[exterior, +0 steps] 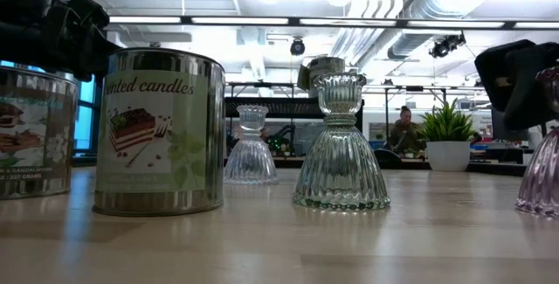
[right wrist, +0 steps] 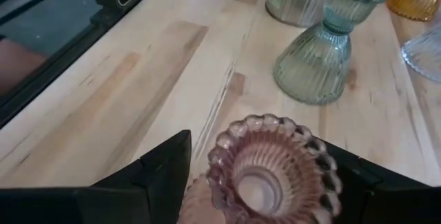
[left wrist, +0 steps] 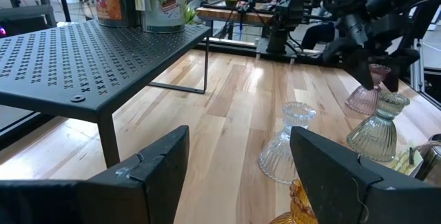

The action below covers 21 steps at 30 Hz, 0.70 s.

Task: Pick & Place candle stick holders
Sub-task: Put the pink glass candlestick on the shelf

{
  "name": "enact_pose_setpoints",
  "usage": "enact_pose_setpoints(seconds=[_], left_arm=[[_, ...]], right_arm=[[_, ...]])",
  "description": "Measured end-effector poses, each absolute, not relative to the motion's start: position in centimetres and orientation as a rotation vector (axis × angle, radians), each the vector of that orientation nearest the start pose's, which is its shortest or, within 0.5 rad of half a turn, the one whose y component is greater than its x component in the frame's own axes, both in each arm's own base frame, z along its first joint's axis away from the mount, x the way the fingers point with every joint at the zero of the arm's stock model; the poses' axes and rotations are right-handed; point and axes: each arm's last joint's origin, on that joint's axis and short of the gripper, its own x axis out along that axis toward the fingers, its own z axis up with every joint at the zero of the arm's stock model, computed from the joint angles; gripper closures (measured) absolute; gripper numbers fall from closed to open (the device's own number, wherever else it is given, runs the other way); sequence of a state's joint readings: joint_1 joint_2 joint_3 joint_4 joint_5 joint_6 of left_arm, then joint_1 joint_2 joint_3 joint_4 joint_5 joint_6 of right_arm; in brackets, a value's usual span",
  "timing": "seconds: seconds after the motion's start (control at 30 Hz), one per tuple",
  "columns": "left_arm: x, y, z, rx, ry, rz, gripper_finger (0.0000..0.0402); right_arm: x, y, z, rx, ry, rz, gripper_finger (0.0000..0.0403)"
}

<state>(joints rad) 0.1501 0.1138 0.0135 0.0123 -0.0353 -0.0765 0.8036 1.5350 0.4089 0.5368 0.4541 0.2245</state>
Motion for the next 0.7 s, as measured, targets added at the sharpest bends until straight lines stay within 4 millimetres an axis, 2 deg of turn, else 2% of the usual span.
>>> enact_pose_setpoints(seconds=[0.23,0.7], left_arm=[[10.2,1.7,16.0,-0.081,0.081,0.188,0.0153],[10.2,1.7,16.0,-0.081,0.081,0.189,0.0153]], right_arm=[[17.4,16.3,10.5,-0.064,0.48,0.278,0.016],[16.1,15.5,10.3,-0.049,0.378,0.289,0.016]])
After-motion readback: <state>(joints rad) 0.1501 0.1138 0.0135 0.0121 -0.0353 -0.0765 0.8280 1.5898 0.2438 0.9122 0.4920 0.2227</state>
